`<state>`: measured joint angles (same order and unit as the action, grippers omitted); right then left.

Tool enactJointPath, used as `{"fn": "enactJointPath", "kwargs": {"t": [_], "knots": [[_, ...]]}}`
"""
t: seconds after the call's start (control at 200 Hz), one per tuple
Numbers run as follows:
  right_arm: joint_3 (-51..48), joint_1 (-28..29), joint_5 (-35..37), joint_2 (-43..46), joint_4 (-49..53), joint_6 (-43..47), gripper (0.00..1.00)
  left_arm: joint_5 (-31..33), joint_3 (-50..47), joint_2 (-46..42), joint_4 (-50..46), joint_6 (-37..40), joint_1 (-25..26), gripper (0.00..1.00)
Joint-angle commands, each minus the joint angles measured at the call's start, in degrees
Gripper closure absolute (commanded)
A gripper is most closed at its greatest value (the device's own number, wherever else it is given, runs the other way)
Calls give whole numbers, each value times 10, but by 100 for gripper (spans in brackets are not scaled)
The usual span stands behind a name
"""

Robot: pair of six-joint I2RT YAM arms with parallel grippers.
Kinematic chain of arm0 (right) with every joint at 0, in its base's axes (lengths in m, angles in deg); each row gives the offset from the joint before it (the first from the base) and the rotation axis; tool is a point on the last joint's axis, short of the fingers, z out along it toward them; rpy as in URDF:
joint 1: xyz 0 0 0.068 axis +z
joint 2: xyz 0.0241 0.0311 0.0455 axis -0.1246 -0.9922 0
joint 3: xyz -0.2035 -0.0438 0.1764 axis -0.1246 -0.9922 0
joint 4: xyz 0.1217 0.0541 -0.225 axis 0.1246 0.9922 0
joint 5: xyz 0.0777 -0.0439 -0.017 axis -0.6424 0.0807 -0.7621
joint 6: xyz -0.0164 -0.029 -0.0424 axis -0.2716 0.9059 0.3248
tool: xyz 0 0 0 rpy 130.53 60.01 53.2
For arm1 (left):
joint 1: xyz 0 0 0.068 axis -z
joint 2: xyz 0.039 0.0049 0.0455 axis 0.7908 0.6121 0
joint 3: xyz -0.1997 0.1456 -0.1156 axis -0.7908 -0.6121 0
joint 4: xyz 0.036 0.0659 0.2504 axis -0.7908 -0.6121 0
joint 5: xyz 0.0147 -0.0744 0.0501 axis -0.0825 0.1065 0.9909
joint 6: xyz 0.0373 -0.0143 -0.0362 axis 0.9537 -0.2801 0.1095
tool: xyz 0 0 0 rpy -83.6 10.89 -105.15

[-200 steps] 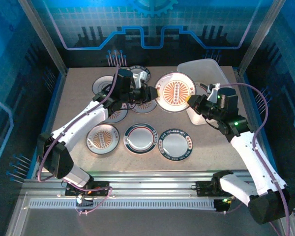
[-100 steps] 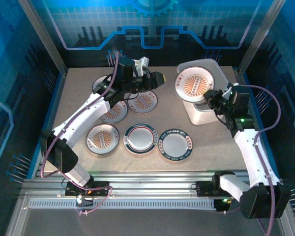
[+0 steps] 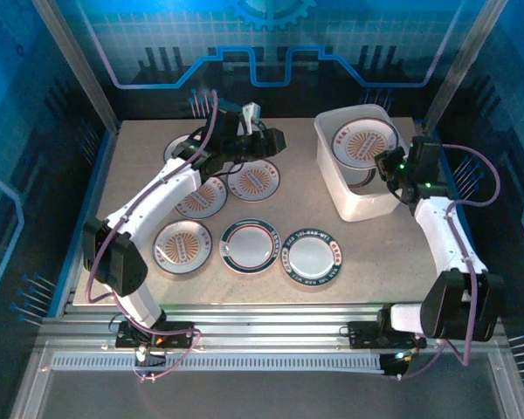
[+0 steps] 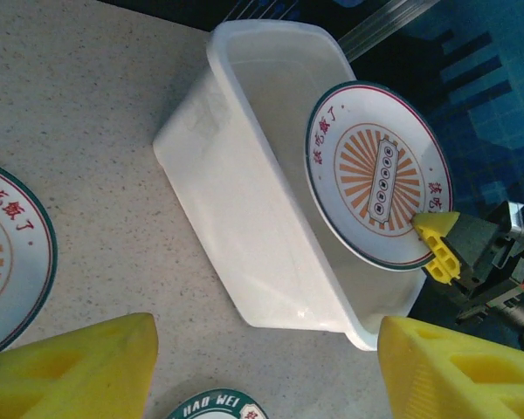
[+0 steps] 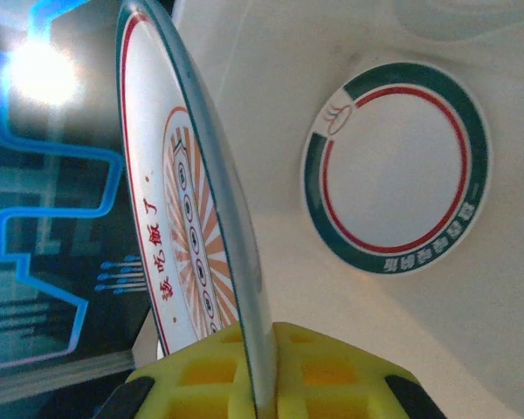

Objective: Place the plates into the plastic bin on the countertop

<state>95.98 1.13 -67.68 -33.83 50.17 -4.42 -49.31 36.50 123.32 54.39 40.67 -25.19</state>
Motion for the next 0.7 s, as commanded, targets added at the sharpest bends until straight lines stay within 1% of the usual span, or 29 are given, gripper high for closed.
{"fn": "enactJointPath", "kwargs": {"t": [0.0, 0.145, 0.31, 0.44, 0.61, 0.695], "knots": [[39, 3, 58, -17, 15, -16, 100, 13, 15, 10, -14, 35, -16, 31], [65, 14, 101, -48, 46, -23, 100, 11, 25, 23, -26, 52, -28, 31], [102, 27, 116, -93, 75, -29, 100, 14, 38, 41, -40, 66, -36, 31], [139, 43, 142, -128, 109, -35, 100, 12, 48, 56, -41, 69, -42, 30], [191, 58, 179, -170, 166, -53, 100, 6, 67, 82, -54, 74, -50, 30], [217, 64, 183, -197, 199, -74, 100, 0, 71, 89, -54, 74, -54, 30]]}}
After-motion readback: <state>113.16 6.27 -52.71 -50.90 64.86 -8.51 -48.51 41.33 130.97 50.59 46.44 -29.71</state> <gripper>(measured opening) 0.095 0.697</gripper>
